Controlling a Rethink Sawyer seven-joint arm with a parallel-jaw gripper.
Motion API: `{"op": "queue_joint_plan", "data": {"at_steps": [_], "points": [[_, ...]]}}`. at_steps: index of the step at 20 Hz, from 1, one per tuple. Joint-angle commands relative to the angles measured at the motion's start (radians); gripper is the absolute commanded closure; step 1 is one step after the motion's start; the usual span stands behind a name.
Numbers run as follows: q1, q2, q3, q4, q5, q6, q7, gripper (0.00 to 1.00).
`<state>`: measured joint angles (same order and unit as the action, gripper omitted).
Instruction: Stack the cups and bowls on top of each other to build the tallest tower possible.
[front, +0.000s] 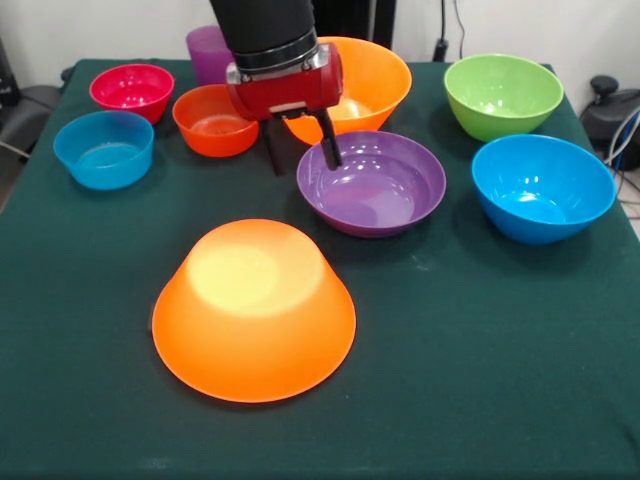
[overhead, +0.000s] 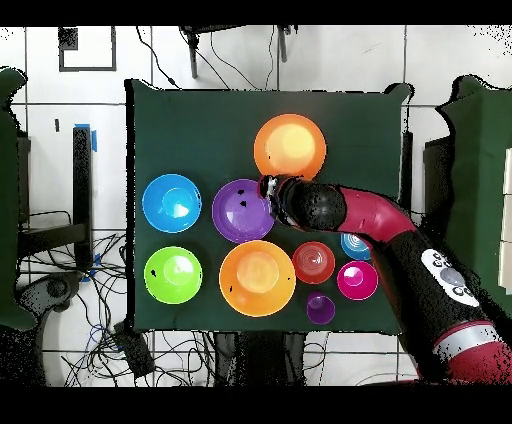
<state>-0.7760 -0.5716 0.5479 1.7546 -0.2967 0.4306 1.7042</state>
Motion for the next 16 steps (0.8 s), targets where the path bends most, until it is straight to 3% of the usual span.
{"op": "queue_joint_plan", "data": {"at_steps": [1, 7, 16], "points": [[0.027, 0.130, -0.080, -0.056, -0.057, -0.101, 0.083, 0.00], [0.033, 0.175, -0.106, -0.086, -0.072, -0.135, 0.059, 0.00], [0.028, 0.194, -0.099, -0.119, -0.065, -0.113, 0.022, 0.00]]}}
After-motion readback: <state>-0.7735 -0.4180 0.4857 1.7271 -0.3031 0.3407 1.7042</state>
